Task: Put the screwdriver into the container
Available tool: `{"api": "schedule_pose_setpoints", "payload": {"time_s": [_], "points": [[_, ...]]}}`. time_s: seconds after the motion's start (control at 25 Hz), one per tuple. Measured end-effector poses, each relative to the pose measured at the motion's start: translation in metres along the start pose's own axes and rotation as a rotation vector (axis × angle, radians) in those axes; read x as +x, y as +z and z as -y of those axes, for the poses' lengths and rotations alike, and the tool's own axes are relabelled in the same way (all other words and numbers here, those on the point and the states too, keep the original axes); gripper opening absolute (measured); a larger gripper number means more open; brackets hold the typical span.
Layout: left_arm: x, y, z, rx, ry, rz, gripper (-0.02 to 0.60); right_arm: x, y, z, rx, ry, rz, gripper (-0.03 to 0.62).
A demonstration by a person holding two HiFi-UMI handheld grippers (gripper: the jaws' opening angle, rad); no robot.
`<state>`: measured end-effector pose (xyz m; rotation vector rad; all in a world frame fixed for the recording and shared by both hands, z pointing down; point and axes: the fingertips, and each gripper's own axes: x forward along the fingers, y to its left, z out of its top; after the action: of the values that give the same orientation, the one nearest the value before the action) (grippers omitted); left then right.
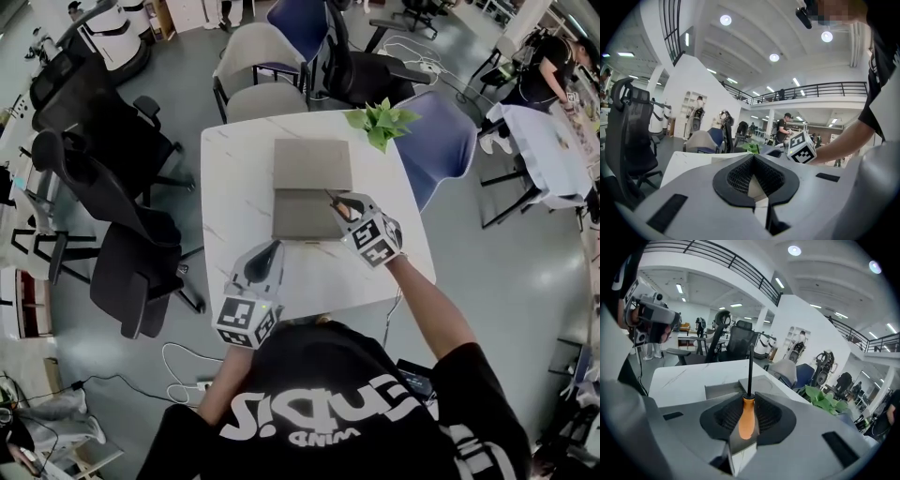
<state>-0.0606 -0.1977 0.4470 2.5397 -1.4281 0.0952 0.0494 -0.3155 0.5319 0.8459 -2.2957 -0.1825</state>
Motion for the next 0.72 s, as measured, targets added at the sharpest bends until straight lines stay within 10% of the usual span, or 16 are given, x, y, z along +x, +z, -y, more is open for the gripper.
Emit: {"api": "schedule_pose_setpoints", "payload": {"time_s": [0.72], "points": [[-0.02, -0.006, -0.013, -0.005, 0.053, -0.016, 0.014, 0.07, -0.063, -0.041, -0.212, 0.17, -0.277, 0.074]]}}
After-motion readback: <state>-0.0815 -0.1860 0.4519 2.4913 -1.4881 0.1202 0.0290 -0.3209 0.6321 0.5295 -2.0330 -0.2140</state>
